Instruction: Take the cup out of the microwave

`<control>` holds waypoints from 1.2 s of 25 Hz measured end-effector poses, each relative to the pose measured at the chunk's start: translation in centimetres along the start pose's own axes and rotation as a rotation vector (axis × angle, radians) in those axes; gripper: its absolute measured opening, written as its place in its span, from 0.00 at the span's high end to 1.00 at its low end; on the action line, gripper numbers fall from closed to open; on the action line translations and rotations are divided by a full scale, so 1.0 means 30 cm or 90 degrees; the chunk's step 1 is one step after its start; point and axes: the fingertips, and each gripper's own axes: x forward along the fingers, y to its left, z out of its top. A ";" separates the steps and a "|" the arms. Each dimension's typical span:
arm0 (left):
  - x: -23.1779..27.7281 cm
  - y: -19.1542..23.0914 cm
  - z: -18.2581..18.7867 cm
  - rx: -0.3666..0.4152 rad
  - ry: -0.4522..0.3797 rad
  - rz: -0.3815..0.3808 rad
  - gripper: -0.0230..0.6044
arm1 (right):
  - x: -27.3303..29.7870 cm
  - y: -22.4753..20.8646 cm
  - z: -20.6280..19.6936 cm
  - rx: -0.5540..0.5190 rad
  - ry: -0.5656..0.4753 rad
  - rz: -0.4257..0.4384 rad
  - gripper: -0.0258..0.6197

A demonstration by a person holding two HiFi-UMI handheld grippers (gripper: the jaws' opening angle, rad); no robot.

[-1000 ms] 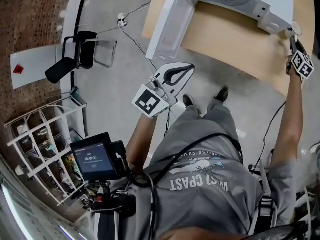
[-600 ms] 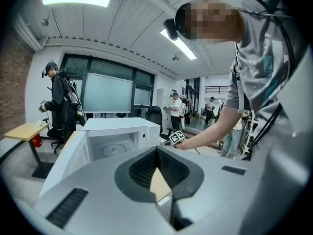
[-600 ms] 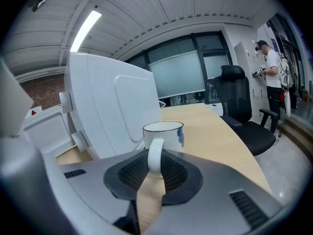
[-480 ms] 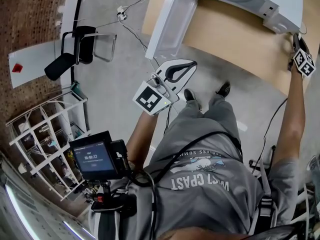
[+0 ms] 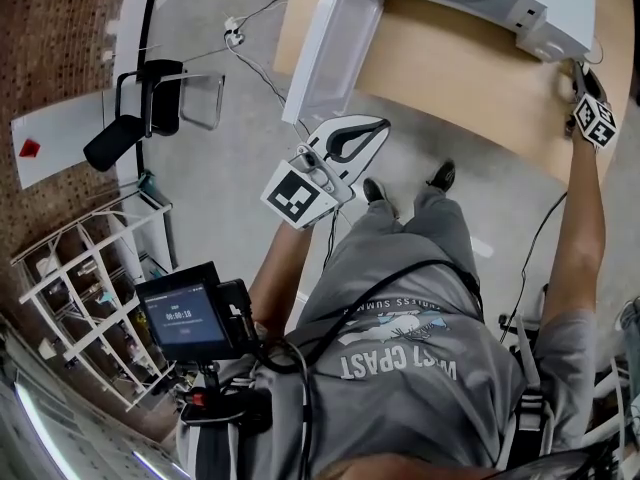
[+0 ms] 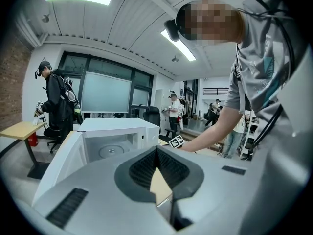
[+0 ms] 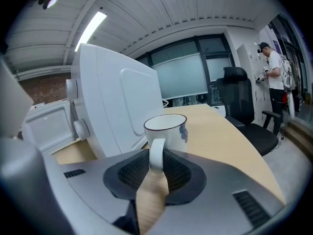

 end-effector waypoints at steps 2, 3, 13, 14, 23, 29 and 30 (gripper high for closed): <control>-0.001 0.000 0.005 -0.002 -0.004 0.000 0.90 | 0.002 0.007 -0.004 -0.006 0.006 0.007 0.85; -0.007 0.001 0.001 -0.004 -0.005 0.001 0.90 | 0.001 0.010 -0.016 -0.010 0.015 0.005 0.84; 0.003 -0.004 -0.011 -0.003 0.014 -0.003 0.90 | -0.018 -0.005 -0.105 -0.009 0.067 -0.006 0.71; 0.006 -0.006 -0.014 0.001 0.019 -0.006 0.90 | -0.022 -0.005 -0.099 -0.008 0.064 -0.003 0.71; 0.019 -0.020 -0.018 0.024 0.025 -0.028 0.90 | -0.080 0.042 -0.063 -0.056 0.048 0.009 0.71; 0.019 -0.020 -0.011 0.032 0.011 -0.035 0.90 | -0.120 0.062 -0.030 -0.058 0.024 0.003 0.71; 0.018 -0.019 -0.007 0.033 0.006 -0.035 0.90 | -0.125 0.069 -0.021 -0.057 0.018 0.003 0.71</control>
